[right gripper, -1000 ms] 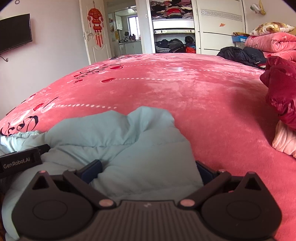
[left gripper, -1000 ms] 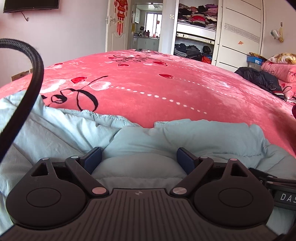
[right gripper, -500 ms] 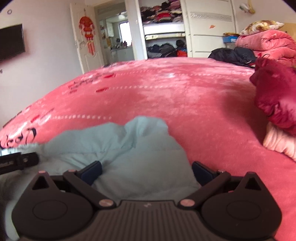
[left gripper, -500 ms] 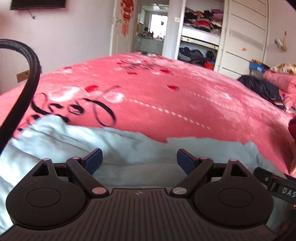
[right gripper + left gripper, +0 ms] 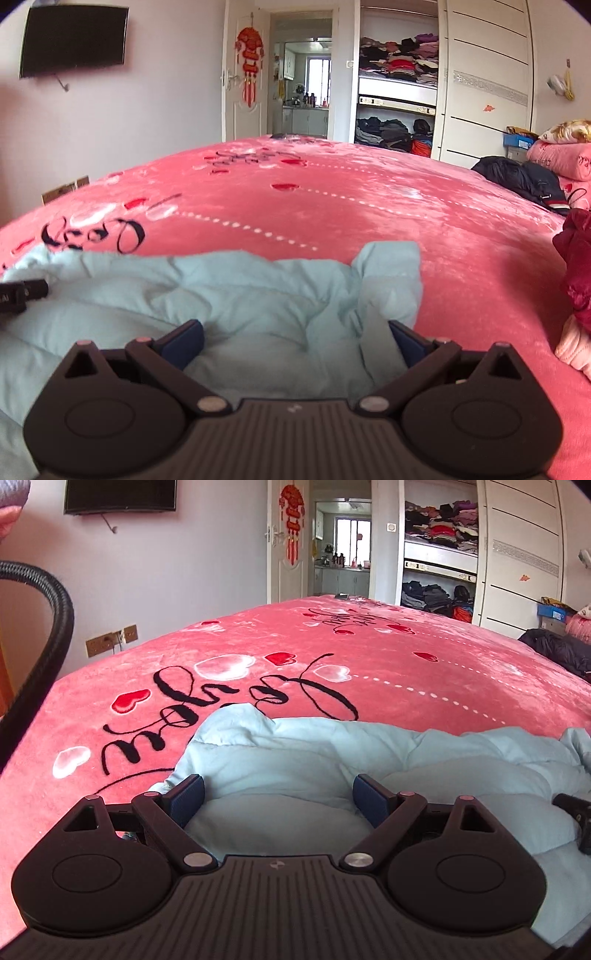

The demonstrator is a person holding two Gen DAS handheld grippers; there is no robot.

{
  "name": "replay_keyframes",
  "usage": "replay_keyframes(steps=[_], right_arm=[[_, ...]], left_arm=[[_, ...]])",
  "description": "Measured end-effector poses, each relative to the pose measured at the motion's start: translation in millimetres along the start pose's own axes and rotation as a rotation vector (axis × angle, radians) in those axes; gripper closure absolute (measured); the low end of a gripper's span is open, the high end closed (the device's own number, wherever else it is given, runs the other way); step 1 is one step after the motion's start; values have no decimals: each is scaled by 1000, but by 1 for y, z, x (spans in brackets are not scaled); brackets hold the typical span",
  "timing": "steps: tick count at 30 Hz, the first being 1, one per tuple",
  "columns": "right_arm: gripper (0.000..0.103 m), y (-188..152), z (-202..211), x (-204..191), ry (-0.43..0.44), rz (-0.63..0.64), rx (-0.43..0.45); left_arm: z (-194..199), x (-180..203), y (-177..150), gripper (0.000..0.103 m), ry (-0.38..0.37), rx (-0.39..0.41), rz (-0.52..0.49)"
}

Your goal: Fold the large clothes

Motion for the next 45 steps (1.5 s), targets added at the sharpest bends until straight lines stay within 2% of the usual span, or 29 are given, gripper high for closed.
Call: replay_keyframes(steps=[4,9,18,22,25,28,31,34,38,45], right_arm=[[0,-3,-11,5,-12,0,-23],[0,-10,-17,11,-10,-29,-33],[0,-18,-15,17,-1,-74,-15],[1,-19,-3,22,13,-97,-3],[1,-19,23,30,-17,-106,44],[1,-18,42,42,-36,-106,24],[1,-22,58,61,-54,-175,5],[1,-28,68,73,-9,-233,-50],[1,-40,81,74,27,-250,-110],[1,-57,110,74,91,-312,-144]], left_arm=[[-5,11,-9,0,-1,14,-24],[-17,10,-13,0,-26,-14,-24],[-31,8,-6,0,-32,-40,-41],[-30,11,-4,0,-20,-38,-50],[-26,11,0,0,-15,-43,-51],[-13,8,6,0,-17,-51,-37],[6,1,12,0,-28,-47,7],[29,-3,16,0,-36,-58,18],[59,-11,17,0,-48,-67,10],[109,-37,19,0,-51,-61,4]])
Point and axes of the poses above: each gripper's, at about its wrist camera, not at the fingertips, and z roughly against the way its jaws point, x to its right, y to its top, the point moved 4 cm from there along -z, roughly the way its jaws point, and after that the axes turned 6 degrees about -x, right-handed, at the moved point
